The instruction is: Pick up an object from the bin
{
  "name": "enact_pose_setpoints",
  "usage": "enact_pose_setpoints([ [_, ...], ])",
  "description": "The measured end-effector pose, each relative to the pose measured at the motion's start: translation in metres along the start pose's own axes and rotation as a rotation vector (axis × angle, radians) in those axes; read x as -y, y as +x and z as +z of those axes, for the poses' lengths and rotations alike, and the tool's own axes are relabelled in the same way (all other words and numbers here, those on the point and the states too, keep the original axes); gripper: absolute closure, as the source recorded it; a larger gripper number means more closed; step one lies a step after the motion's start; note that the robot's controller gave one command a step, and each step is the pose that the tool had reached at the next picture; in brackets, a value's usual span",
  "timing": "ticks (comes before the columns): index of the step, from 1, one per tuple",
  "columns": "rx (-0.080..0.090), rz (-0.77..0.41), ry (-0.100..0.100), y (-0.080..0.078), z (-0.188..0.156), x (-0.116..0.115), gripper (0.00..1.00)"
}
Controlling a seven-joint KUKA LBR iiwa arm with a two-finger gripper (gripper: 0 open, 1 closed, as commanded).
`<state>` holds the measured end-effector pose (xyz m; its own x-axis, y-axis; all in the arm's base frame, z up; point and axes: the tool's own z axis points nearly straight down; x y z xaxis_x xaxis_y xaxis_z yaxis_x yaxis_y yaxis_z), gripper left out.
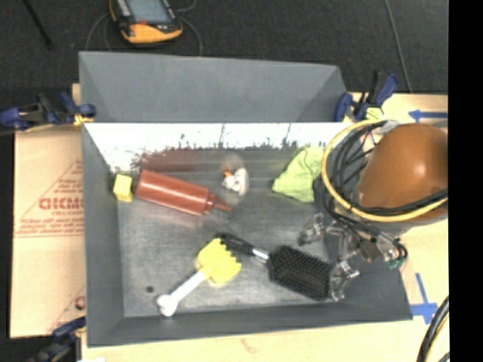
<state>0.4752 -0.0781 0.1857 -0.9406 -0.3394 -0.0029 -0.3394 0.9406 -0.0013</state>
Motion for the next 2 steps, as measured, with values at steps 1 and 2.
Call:
enact_pose_setpoints([
  [1,0.006,-0.129,0.005,-0.007,0.025,0.003,0.0],
  [2,0.004,-0.296,0.003,-0.028,0.095,-0.015,0.0],
])
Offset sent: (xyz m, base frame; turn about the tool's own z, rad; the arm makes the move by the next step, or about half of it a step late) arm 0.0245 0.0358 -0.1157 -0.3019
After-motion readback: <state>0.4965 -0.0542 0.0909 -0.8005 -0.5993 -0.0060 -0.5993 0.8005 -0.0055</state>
